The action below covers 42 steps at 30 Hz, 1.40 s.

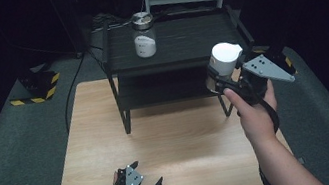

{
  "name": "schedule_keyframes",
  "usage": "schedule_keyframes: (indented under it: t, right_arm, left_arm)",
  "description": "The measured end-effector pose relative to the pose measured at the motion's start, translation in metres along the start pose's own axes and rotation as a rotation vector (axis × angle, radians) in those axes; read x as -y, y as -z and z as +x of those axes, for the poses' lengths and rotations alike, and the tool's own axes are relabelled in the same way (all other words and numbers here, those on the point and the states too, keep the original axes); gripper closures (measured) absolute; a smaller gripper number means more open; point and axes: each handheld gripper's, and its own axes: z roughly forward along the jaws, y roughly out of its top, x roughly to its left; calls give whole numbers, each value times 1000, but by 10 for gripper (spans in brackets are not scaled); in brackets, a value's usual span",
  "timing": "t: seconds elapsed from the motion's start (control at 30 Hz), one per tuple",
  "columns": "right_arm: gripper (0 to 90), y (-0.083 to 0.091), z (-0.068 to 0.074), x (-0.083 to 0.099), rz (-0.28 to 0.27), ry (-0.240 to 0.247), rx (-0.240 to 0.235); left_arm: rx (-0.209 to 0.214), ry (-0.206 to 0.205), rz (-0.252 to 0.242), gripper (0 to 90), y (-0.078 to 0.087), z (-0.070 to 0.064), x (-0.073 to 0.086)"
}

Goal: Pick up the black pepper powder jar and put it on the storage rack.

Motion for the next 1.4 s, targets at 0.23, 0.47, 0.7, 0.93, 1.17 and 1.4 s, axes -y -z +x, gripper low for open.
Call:
schedule_keyframes:
  t: [0.23,0.47,0.7,0.93,1.17,1.4]
  right_arm:
    - [308,-10,0,-18,-19,10,16]
    - [308,-23,0,-34,-24,9,36]
    - [308,-39,1,-45,-20,6,57]
    - [308,-51,-1,-53,-15,3,82]
    - [308,-70,-2,-63,2,10,103]
    - [308,-87,-2,-68,12,6,113]
  left_arm:
    - [8,9,-1,6,1,1,0]
    - [11,8,-1,6,1,2,0]
    - [13,12,-2,6,1,3,1]
    - [16,10,-1,6,1,3,1]
    - [20,25,-2,6,1,4,1]
    - [27,13,-5,6,1,5,1]
